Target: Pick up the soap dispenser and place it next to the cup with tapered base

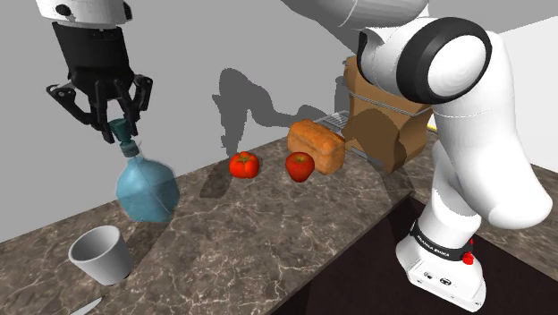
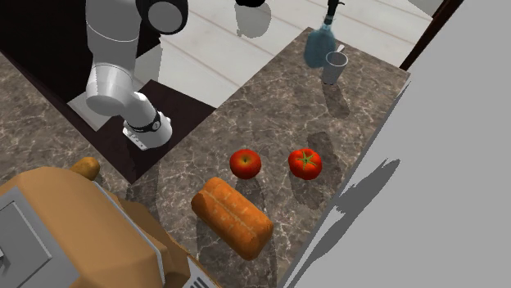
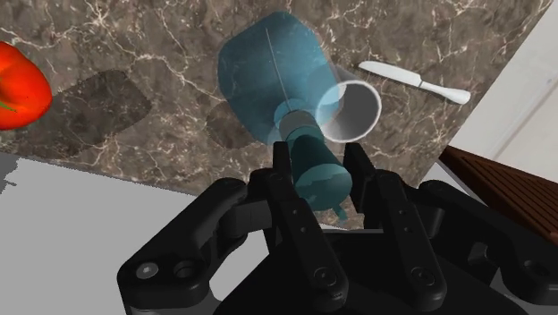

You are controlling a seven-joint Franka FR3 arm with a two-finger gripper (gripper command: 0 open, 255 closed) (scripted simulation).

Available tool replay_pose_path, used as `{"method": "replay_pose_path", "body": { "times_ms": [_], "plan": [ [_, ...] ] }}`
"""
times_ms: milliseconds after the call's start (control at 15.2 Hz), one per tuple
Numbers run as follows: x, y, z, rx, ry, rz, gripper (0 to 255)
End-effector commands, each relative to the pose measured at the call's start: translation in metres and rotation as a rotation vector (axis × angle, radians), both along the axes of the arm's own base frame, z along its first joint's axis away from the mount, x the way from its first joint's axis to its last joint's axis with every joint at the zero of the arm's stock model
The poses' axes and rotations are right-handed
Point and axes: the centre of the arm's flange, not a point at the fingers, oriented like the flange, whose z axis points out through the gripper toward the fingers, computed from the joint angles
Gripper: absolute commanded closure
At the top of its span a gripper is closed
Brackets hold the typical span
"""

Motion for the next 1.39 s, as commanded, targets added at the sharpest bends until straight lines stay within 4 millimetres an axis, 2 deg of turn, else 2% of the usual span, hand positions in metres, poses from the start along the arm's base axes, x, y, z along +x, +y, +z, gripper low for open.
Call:
{"method": "replay_pose_path", "body": {
  "times_ms": [0,1320],
  "plan": [
    [0.0,0.002,-0.011,0.001,-0.001,-0.001,255],
    [0.0,0.002,-0.116,0.001,-0.001,-0.001,255]
  ]
}}
